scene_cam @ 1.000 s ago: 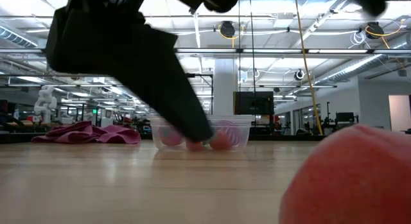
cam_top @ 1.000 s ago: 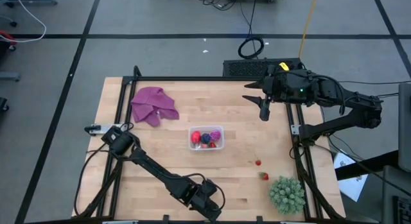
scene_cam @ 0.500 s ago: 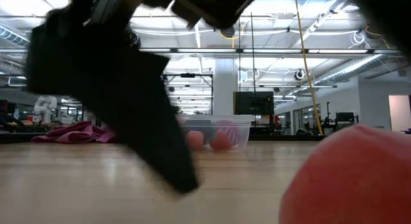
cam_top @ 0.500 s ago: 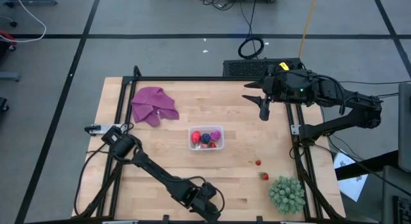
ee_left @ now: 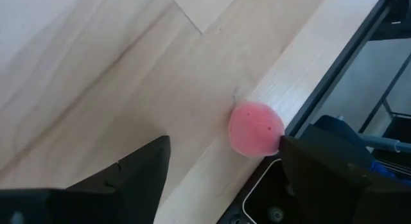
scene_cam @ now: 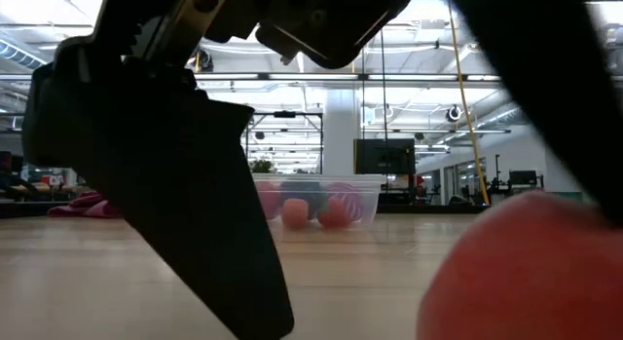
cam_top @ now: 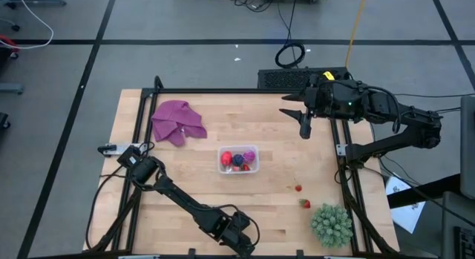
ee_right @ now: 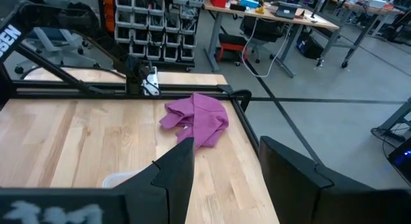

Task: Pick and placing Produce into tupperware
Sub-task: Put the pink peach into the transparent bin

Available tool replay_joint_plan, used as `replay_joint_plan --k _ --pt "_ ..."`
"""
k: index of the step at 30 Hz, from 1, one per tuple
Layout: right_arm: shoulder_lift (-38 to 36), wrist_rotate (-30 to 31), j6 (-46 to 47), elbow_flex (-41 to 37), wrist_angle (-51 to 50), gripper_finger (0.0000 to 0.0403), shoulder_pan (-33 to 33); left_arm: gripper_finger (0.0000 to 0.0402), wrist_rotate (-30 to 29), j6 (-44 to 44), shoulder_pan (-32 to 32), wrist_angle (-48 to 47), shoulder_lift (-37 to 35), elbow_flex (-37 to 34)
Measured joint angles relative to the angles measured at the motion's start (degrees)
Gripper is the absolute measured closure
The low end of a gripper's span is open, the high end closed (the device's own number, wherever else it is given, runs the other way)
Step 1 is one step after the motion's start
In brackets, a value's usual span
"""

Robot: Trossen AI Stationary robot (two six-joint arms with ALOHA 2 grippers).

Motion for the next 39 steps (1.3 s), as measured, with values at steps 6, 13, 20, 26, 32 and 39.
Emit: replay_joint_plan --k 6,13,20,26,32,39 --pt "0.0 0.0 0.0 0.0 0.9 0.0238 0.0 0.0172 -0.3 0.9 0.3 0.7 0.0 0.0" --pt "0.0 0.0 0.0 0.0 0.9 0.0238 0.0 0.0235 -1.9 2.6 0.5 2.4 0.0 0.0" --pt "0.0 0.0 0.0 0.0 0.9 0.0238 0.0 0.0266 -2.2 4.1 0.7 2.5 0.0 0.0" --pt "0.0 0.0 0.0 0.0 0.9 0.0238 0.0 0.0286 -2.4 4.9 1.4 2.0 0.0 0.0" --pt "0.0 0.0 0.0 0.0 0.9 0.0238 0.0 0.0295 -2.4 5.6 2.0 0.2 -0.1 0.0" --pt "0.0 0.0 0.0 0.0 0.4 0.0238 0.0 0.0296 -2.4 5.4 3.1 -7.5 -0.1 0.1"
